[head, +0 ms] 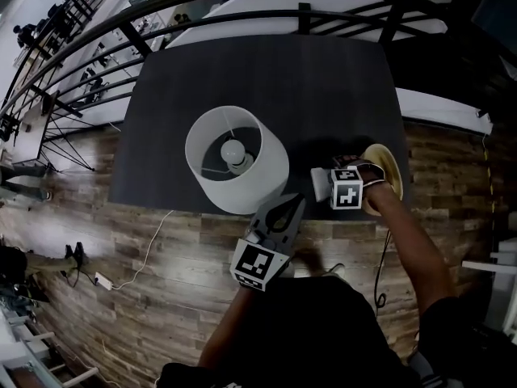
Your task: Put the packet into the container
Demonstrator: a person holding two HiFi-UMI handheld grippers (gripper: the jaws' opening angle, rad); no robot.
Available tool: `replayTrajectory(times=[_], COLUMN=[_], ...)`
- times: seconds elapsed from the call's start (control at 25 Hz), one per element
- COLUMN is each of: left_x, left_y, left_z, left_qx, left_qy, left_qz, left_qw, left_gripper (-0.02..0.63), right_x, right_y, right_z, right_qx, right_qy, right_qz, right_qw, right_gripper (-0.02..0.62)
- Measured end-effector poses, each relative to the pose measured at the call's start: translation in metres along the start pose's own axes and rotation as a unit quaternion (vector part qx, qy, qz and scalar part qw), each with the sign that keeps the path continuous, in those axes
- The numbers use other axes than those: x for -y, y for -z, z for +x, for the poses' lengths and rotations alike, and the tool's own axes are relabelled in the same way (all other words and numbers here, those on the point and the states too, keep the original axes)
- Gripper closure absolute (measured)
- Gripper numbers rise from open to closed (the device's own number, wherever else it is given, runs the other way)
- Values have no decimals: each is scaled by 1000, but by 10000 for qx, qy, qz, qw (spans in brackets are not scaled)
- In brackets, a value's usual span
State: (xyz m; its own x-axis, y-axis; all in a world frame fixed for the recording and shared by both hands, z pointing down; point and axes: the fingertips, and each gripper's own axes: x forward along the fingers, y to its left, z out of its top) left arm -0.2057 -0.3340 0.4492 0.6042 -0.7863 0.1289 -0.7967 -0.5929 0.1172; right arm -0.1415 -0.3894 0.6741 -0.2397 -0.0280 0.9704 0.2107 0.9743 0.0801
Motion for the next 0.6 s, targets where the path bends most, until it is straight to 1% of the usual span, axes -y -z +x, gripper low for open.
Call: replayTrajectory(times=[0.2, 0.4, 0.6], left_x=[10, 27, 33], left_y=[-3, -8, -15], left_z=[12, 27, 38], left_qx=[55, 118, 186], left_qy=[238, 556, 693], left_qz=[43, 88, 107], left_qw=[9997, 9983, 9974], left_gripper=[598, 598, 598], right_x=[12, 15, 20], right_y=[0, 9, 28], right_z=[-31, -64, -94], right_qx=[150, 228, 243], right_qy=[388, 560, 790], right_qz=[19, 131, 194], right_qw=[9991, 9981, 9964], right_gripper=[155, 155, 155])
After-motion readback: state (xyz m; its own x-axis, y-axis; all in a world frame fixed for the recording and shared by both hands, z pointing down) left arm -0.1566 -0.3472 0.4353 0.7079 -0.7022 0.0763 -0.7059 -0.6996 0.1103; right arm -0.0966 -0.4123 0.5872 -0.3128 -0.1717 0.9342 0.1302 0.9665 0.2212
